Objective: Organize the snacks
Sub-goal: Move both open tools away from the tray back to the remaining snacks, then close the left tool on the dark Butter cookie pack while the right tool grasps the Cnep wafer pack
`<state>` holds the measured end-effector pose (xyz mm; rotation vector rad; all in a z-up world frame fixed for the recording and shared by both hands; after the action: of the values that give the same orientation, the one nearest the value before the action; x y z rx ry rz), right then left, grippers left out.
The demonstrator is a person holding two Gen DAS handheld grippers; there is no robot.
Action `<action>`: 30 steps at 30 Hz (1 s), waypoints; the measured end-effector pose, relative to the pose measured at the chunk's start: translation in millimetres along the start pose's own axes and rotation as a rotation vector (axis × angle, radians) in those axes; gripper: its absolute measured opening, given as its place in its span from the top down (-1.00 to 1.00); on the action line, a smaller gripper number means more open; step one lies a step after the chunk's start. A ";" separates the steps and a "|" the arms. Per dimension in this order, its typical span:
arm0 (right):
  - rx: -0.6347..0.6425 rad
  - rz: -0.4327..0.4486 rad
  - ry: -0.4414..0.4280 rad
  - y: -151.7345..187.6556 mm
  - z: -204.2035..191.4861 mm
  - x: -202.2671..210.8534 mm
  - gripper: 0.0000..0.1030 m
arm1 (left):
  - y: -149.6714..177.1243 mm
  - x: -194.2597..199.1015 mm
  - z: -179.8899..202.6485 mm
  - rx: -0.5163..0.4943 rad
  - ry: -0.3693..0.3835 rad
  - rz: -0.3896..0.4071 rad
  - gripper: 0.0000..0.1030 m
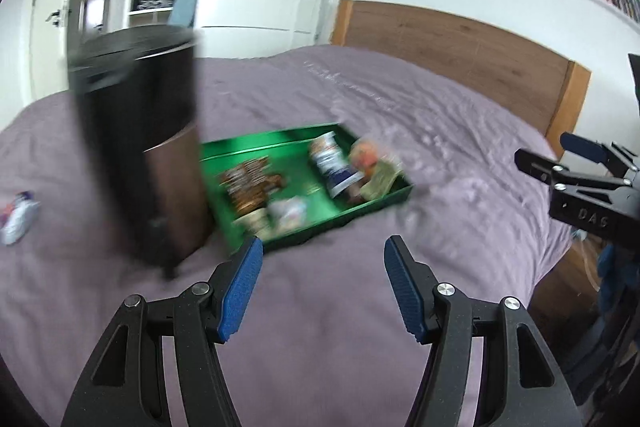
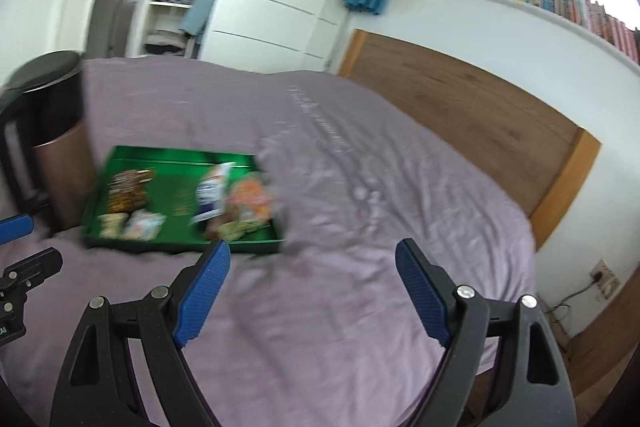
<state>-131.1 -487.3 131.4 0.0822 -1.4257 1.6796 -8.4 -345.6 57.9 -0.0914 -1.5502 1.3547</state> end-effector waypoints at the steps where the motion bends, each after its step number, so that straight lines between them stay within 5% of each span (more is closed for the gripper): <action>1: 0.007 0.006 -0.035 2.1 -12.8 7.4 -1.00 | 5.3 9.0 -10.7 0.007 -0.030 -0.007 -0.12; 14: 0.099 0.044 -0.428 -12.0 -165.6 54.5 -1.00 | 58.1 84.9 -161.0 0.171 -0.391 -0.045 -0.12; 23: 0.263 0.082 -0.696 -37.6 -297.6 62.8 -1.00 | 65.9 119.9 -304.9 0.379 -0.653 0.002 -0.20; 30: 0.390 0.129 -0.804 -89.9 -414.0 20.3 -1.00 | 55.5 99.2 -407.5 0.526 -0.690 -0.011 -0.27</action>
<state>112.5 -145.1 73.3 0.9952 -1.6489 2.1332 203.7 17.2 9.7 0.7798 -1.6595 1.8538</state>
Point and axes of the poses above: each gripper's, at about its wrist camera, not at the fingertips, and x roughly against the way its jaws point, z to its right, y to its underside, the point moved 4 cm from there along -x, roughly the way its jaws point, and after that the axes turned 5 degrees about -z, right-handed, at the moved point
